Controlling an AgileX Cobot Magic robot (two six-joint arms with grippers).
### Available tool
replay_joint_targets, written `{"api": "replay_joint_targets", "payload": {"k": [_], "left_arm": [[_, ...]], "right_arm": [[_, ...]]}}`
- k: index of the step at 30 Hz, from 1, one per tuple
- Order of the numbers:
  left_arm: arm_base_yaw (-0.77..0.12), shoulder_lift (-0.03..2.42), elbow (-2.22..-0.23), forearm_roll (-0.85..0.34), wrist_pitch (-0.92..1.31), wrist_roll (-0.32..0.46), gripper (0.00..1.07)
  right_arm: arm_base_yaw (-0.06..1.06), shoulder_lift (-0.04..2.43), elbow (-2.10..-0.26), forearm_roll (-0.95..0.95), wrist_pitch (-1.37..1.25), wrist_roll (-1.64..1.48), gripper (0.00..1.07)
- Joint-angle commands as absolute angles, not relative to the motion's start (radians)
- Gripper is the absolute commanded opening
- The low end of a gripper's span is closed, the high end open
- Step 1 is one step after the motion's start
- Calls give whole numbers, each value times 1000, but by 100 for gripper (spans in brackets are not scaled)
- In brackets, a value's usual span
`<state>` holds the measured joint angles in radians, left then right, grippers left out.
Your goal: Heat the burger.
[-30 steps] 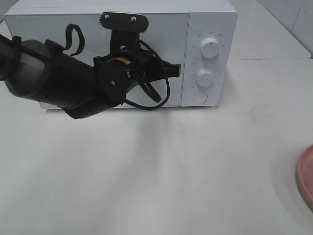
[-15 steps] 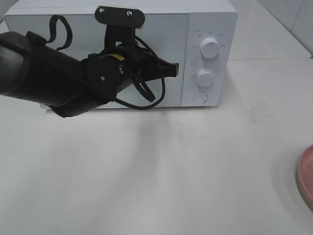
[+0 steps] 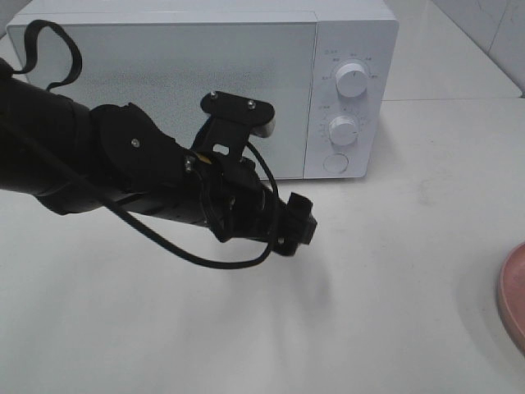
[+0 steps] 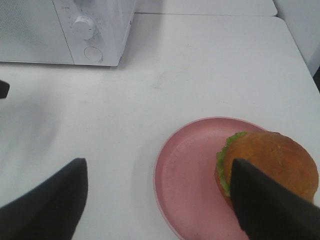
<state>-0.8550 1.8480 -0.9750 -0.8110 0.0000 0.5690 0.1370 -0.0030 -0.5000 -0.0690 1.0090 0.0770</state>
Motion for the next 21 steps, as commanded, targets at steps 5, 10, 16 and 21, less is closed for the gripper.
{"api": "replay_joint_targets", "payload": {"k": [5, 10, 16, 21], "left_arm": [[-859, 1827, -973, -735, 276, 550, 92], [-859, 1779, -973, -547, 374, 369, 92], [-859, 1681, -973, -196, 557, 53, 92], [-854, 1595, -973, 50, 748, -167, 92]], "right_arm": [[129, -33, -497, -65, 997, 69, 76], [129, -33, -497, -65, 997, 69, 76], [129, -33, -497, -65, 997, 69, 76], [129, -33, -497, -65, 997, 69, 76]]}}
